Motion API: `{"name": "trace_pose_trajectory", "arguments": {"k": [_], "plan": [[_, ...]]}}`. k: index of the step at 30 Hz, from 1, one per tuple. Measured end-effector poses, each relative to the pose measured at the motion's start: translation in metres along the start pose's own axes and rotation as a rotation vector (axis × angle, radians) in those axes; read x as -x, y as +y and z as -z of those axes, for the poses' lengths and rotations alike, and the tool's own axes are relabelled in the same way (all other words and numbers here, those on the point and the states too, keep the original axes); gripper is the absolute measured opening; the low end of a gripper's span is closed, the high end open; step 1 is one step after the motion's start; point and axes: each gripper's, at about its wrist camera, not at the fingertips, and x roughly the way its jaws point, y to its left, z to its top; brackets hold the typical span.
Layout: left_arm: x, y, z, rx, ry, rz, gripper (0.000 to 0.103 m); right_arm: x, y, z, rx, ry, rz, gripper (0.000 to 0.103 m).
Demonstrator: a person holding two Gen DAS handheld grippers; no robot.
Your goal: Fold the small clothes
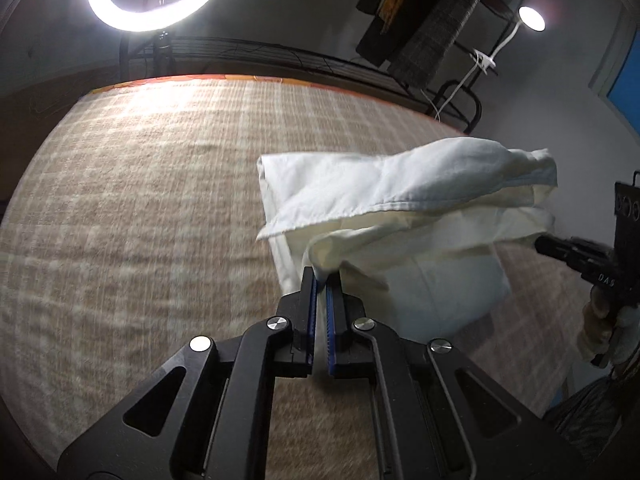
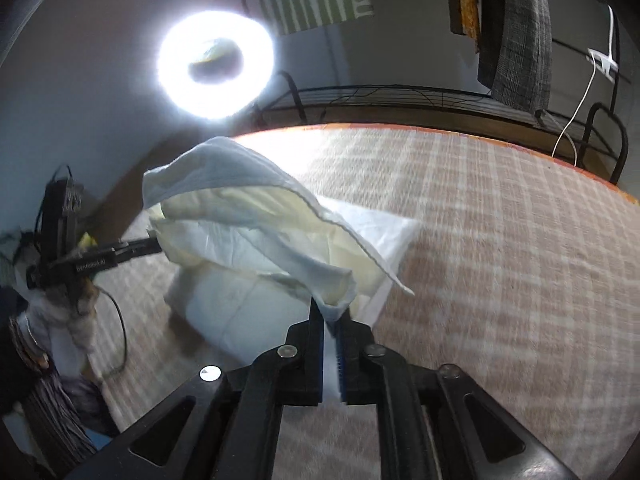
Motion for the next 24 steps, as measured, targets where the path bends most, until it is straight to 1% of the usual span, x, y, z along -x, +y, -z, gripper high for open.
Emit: {"name": "trace_pose_trajectory", "arguments": {"k": [2,4,6,8,9,10,11,12,13,14,16,18,21,22,23,24], "plan": [[0.008,0.003,0.013,0.0,0.024,0.004,0.0,0.008,0.004,0.012,0.02,0.014,0.028,0.02],[0.022,0.007,0.024,0.01,0.036,0.012,0.0,0.019,0.003,0.023,0.028,0.025,0.037,0.022],[0.038,0.015,0.032,0.054,0.031,0.04,0.0,0.031,0.002,0.033,0.021,0.027,0.031,0.025],[0.049,0.022,0.03,0.105,0.015,0.059,0.0,0.044,-0.005,0.039,-0.025,0.011,0.014,0.029],[0.053,0.026,0.029,0.133,0.003,0.067,0.0,0.05,-0.011,0.04,-0.072,-0.003,-0.004,0.032],[0.055,0.032,0.026,0.175,-0.006,0.078,0.007,0.052,-0.015,0.04,-0.107,-0.013,-0.014,0.042],[0.054,0.036,0.021,0.208,-0.007,0.091,0.014,0.052,-0.019,0.039,-0.151,-0.022,-0.023,0.058],[0.051,0.042,0.018,0.248,-0.004,0.106,0.034,0.051,-0.026,0.037,-0.209,-0.031,-0.044,0.062],[0.046,0.047,0.015,0.297,-0.001,0.126,0.045,0.048,-0.031,0.037,-0.246,-0.035,-0.062,0.063],[0.04,0.05,0.013,0.329,0.003,0.145,0.045,0.042,-0.037,0.036,-0.296,-0.03,-0.089,0.063],[0.024,0.055,0.01,0.385,0.034,0.17,0.045,0.026,-0.044,0.035,-0.378,-0.004,-0.129,0.061],[0.007,0.056,0.009,0.411,0.067,0.187,0.045,0.007,-0.049,0.038,-0.442,0.028,-0.157,0.058],[-0.014,0.055,0.011,0.453,0.112,0.244,0.044,-0.017,-0.055,0.043,-0.51,0.078,-0.212,0.056],[-0.017,0.056,0.012,0.465,0.112,0.247,0.038,-0.022,-0.054,0.044,-0.519,0.089,-0.234,0.056],[-0.02,0.058,0.012,0.478,0.111,0.249,0.029,-0.028,-0.054,0.045,-0.526,0.099,-0.253,0.054],[-0.024,0.059,0.012,0.493,0.118,0.258,0.001,-0.032,-0.054,0.046,-0.532,0.107,-0.26,0.05]]}}
